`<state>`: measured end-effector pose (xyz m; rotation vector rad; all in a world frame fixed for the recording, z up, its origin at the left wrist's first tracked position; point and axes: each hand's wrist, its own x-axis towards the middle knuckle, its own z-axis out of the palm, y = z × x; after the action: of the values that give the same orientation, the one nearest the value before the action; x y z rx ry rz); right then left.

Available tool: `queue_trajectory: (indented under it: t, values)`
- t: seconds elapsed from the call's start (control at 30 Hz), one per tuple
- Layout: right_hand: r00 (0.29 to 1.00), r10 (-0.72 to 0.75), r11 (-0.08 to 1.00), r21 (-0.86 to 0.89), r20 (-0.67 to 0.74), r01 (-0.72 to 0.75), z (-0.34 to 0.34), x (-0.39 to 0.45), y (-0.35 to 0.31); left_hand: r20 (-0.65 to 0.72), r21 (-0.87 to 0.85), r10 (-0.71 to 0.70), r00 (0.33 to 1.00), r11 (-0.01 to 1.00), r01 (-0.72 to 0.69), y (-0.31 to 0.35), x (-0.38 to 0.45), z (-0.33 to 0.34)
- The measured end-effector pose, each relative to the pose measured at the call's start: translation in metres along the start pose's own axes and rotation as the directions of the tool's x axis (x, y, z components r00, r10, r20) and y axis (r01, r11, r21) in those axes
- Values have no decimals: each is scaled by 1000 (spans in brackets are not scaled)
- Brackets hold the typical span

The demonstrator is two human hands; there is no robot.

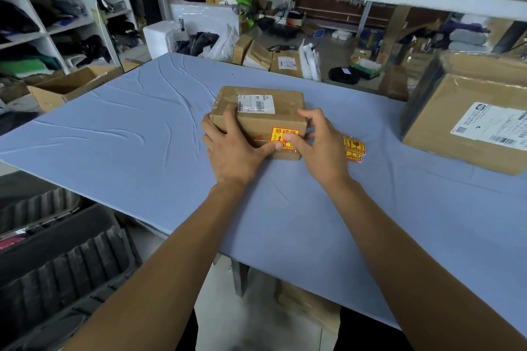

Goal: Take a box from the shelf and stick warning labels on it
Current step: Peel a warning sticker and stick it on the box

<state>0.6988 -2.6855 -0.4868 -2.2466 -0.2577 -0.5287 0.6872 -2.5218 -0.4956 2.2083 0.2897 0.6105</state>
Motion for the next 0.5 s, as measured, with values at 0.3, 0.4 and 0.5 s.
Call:
queue_trajectory:
  t: [0.3, 0.4, 0.5]
  values:
    - [992, 41, 994, 92, 118, -52, -14, -5, -5, 18, 4, 58, 998, 998, -58, -4, -4, -5]
    - [991, 70, 997, 16, 116, -72, -34, -7, -4, -87, 87, 145, 986, 987, -137, 0, -17, -8]
    - [987, 161, 987, -6, 14, -161, -56, -15, 6, -180, 113, 274, 945, 960, -256, 9, -39, -13]
